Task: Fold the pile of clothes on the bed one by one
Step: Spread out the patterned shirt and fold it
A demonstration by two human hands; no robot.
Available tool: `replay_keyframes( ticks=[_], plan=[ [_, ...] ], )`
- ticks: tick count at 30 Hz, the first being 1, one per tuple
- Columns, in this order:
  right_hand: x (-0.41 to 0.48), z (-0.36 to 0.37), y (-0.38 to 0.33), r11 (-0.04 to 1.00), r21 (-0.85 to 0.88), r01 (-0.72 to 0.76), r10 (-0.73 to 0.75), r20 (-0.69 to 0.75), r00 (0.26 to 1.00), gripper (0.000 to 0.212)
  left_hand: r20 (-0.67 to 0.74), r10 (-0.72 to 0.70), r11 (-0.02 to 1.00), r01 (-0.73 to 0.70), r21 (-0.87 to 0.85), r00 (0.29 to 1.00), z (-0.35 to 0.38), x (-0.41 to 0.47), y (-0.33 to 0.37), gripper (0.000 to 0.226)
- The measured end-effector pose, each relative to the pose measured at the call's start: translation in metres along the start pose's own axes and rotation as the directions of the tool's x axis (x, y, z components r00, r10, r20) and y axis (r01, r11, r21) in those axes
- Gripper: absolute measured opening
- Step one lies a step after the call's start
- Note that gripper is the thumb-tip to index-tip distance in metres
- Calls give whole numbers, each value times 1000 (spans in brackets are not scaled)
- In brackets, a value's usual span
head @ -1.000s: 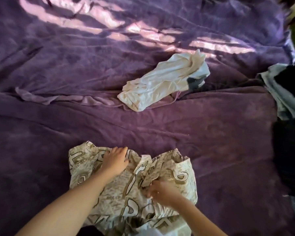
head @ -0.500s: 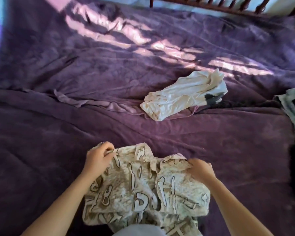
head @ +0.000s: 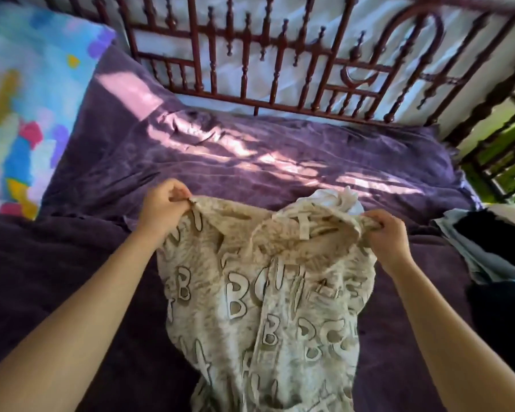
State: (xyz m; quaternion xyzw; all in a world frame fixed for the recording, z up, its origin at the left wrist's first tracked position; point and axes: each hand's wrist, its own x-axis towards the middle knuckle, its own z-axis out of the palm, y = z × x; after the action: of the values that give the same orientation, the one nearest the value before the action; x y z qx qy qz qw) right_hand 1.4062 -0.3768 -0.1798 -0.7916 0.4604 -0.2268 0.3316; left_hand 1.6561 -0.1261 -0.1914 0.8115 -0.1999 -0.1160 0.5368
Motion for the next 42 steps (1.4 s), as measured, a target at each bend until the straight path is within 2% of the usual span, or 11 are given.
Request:
replay_keyframes(
  ticks=[2,5,9,14,19,22,25,28,31,35,42],
  plan=[
    [36,13,-21,972,-224,-75,46,-133,990,39,-76,15,995,-7,104,997,14,41,12,11],
    [42,33,-30,872,-475,-115,119,-21,993,67,61,-70,826,23,563,996,39,57,6,74],
    [-35,74,45,830,-549,-98,247,204,947,70,106,-181,809,87,581,978,63,-24,-72,77],
    [-180,79,176,671,-566,-478,689,240,683,70,249,-703,647,453,614,666,59,-178,-187,75],
    [-244,75,222,777,-436,-454,627,481,612,74,521,-691,722,515,463,500,68,-259,-213,71],
    [-246,79,222,774,-223,-592,625,417,660,72,530,-676,737,454,501,511,84,-282,-212,63],
    [-241,78,223,714,-103,-692,690,269,672,63,340,-667,694,384,609,663,90,-292,-211,38],
    [-238,80,229,596,-190,-780,800,221,557,71,134,-618,655,412,634,775,81,-295,-208,27],
    [-254,88,227,523,-280,-805,845,296,446,30,96,-562,698,409,588,821,68,-294,-210,20],
    [-271,74,213,625,-245,-741,774,67,630,22,-48,-401,835,386,392,915,46,-292,-202,12],
    [-291,2,198,860,-116,-498,459,-253,852,19,-375,-468,883,437,-171,800,-18,-307,-187,9]
  ],
)
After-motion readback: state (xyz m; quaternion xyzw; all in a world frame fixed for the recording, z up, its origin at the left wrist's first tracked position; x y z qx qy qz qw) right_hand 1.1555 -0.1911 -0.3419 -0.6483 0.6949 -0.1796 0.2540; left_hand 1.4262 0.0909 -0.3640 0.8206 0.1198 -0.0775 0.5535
